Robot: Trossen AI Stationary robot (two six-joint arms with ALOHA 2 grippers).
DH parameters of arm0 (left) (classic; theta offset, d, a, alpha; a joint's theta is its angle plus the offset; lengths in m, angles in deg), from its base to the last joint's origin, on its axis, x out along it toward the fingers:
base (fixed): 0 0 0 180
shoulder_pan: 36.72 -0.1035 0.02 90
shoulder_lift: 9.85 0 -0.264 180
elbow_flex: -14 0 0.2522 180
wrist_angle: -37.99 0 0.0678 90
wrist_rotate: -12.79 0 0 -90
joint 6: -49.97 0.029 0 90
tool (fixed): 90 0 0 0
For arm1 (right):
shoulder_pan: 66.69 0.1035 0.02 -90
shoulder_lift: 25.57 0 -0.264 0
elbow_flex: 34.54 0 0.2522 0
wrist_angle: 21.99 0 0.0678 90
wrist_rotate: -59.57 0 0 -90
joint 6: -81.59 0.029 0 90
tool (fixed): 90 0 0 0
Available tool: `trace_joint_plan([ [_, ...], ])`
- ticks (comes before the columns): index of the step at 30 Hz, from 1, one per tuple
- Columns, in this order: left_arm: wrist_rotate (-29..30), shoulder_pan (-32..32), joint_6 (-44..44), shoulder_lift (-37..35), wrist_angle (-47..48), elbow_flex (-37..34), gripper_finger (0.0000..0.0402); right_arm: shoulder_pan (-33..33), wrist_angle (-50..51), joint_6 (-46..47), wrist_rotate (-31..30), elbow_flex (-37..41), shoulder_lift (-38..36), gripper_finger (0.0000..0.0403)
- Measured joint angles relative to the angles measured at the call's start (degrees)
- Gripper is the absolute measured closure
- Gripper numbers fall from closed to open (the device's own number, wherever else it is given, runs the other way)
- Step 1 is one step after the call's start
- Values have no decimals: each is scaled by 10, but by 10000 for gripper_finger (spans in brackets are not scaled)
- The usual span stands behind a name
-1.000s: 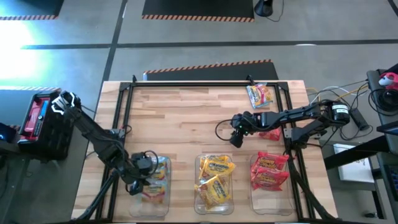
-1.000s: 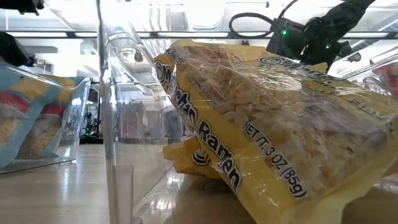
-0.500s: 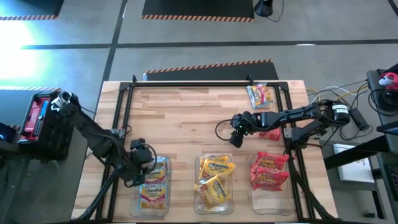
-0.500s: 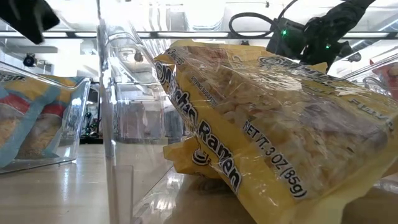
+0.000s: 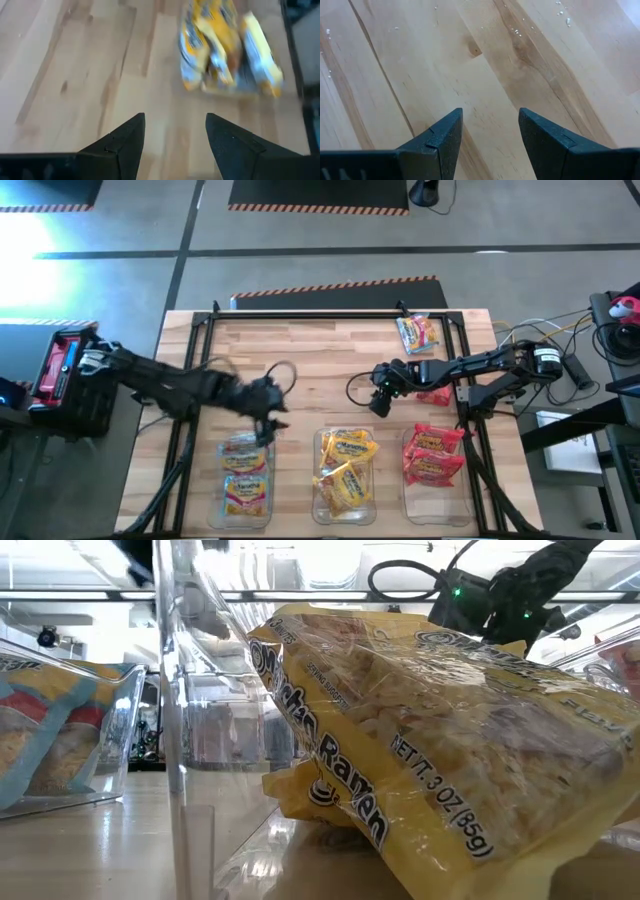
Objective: Sort Maruchan noodles
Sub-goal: Put the blue noodle pack into the left transparent bin
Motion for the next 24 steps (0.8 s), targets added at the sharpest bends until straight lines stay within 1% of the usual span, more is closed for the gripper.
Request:
trace_joint_plan([
  [4,-69,-86,15,51,-87,1,208,0,0,0,0,0,0,218],
  [8,-113,-135,22,104,-157,28,208,0,0,0,0,0,0,218],
  [12,-122,-148,47,154,-201,80,208,0,0,0,0,0,0,218],
  [15,-123,-149,68,197,-203,135,208,0,0,0,0,0,0,218],
  [18,-128,-148,69,241,-192,191,208,0,0,0,0,0,0,218],
  [21,-144,-145,41,283,-169,234,208,0,0,0,0,0,0,218],
  [24,-160,-134,-6,313,-169,252,208,0,0,0,0,0,0,218],
])
